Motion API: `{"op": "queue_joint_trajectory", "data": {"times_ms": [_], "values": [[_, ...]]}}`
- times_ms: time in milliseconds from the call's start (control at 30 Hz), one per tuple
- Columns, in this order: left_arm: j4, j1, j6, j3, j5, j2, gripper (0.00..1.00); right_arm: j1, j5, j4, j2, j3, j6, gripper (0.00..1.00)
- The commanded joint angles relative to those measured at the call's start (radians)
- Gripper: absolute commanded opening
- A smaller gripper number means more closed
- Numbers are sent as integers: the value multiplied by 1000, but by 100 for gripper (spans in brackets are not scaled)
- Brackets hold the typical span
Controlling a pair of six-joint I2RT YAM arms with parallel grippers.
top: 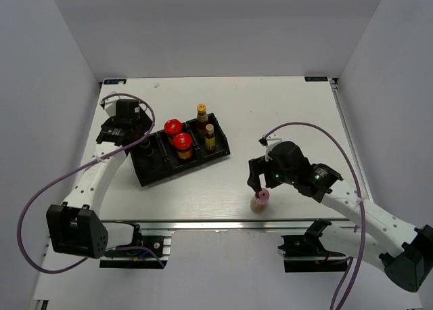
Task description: Organize the condiment bottles
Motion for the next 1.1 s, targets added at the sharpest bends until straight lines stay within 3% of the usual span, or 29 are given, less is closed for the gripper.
{"op": "queue_joint_trajectory", "data": {"times_ms": [0, 300, 467, 867, 967, 1000, 1067], "values": [[-49, -1, -44, 1, 33, -60, 98, 59, 61, -41, 23, 7, 4, 89], [-58, -1, -57, -22, 94, -99, 98, 191, 208, -162, 100, 30, 122, 89], [-58, -1, -61, -25, 102, -99, 98, 196, 280, -241, 120, 43, 197, 89], [-43, -1, -61, -40, 116, -108, 98, 196, 208, -192, 115, 4, 199, 80], [-43, -1, -61, -42, 121, -111, 98, 196, 204, -183, 120, 9, 193, 72], [-41, -1, -60, -45, 122, -116, 98, 196, 201, -177, 120, 12, 188, 63], [-38, -1, -58, -47, 124, -122, 98, 194, 185, -170, 120, 14, 184, 54]]}}
